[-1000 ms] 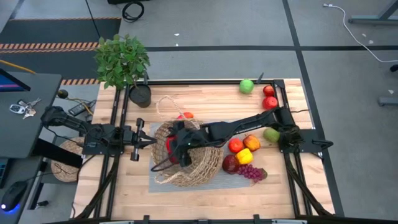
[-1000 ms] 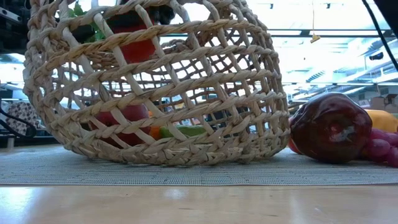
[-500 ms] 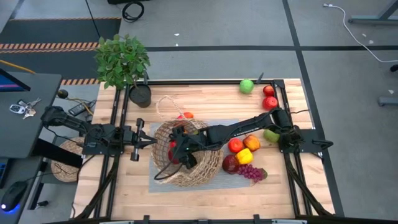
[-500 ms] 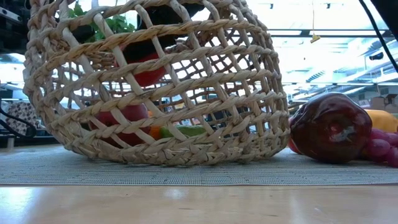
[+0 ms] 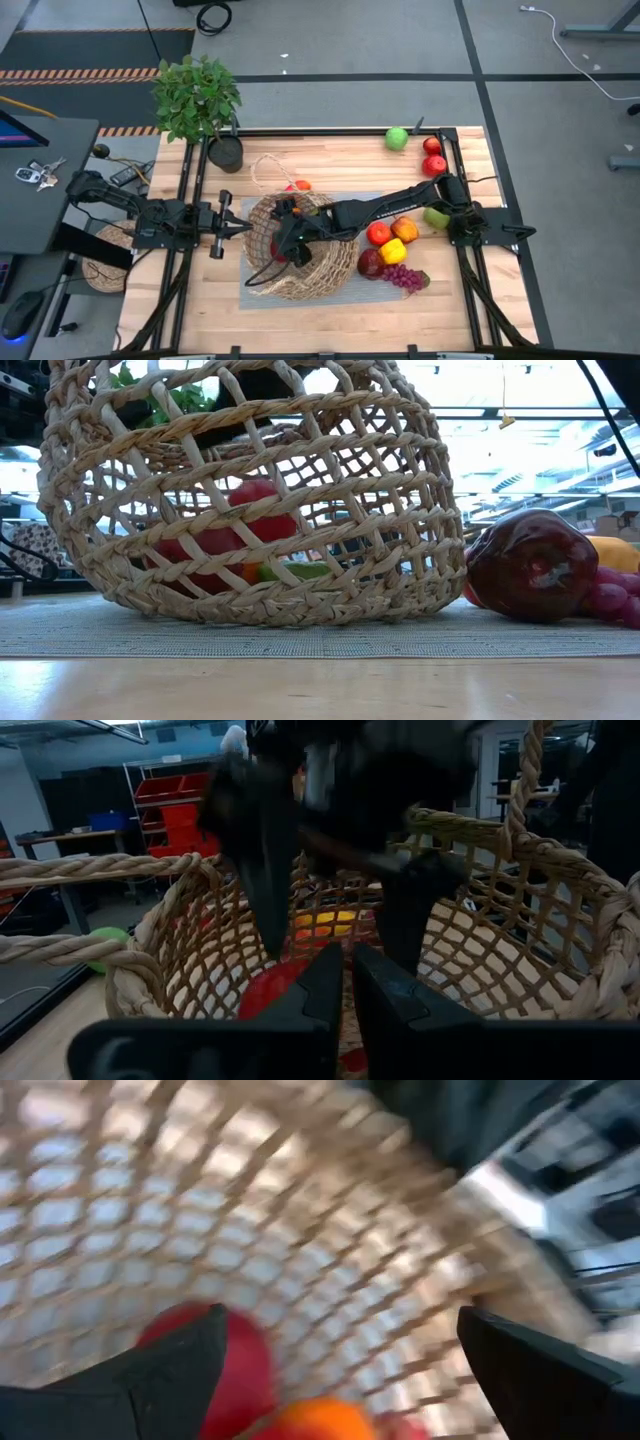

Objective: Build produce basket
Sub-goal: Put the red apple into the brown woven basket

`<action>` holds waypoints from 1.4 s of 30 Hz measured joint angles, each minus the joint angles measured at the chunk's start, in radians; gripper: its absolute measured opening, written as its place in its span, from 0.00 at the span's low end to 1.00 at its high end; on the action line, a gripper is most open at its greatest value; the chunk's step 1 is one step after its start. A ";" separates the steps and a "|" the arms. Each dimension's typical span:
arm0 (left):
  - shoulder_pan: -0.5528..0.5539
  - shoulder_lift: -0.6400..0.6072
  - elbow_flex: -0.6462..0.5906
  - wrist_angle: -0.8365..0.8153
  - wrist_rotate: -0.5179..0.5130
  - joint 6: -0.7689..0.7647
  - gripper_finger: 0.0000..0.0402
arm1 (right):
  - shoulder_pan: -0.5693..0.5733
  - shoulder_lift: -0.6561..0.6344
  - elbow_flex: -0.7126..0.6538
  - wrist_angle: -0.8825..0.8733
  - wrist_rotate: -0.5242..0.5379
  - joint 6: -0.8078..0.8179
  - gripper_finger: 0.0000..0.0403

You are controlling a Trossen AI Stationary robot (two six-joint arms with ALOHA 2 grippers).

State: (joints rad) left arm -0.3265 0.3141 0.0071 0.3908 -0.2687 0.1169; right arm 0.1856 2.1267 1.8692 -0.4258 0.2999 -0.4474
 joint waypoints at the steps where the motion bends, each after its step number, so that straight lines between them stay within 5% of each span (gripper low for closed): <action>1: 0.000 0.000 0.000 0.000 0.000 0.000 0.09 | 0.003 -0.005 0.012 0.003 0.030 -0.014 0.99; 10: 0.000 0.000 0.000 0.000 0.000 0.000 0.07 | 0.009 -0.097 0.088 0.005 0.261 -0.041 0.97; 19: 0.000 0.000 0.000 0.000 0.000 0.000 0.08 | -0.082 -0.320 0.039 -0.215 0.285 0.175 0.94; 30: 0.000 0.000 0.000 0.000 0.000 0.000 0.08 | -0.286 -0.794 -0.625 -0.100 0.268 0.395 0.89; 37: 0.000 0.000 0.000 0.000 0.000 0.000 0.08 | -0.270 -1.044 -0.925 -0.073 0.003 0.492 0.89; 42: 0.000 0.000 0.000 0.000 0.000 0.000 0.07 | -0.167 -1.105 -1.048 -0.062 -0.122 0.569 0.89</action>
State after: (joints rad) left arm -0.3264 0.3141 0.0071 0.3908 -0.2687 0.1169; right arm 0.0188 1.0217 0.8215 -0.4876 0.1776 0.1216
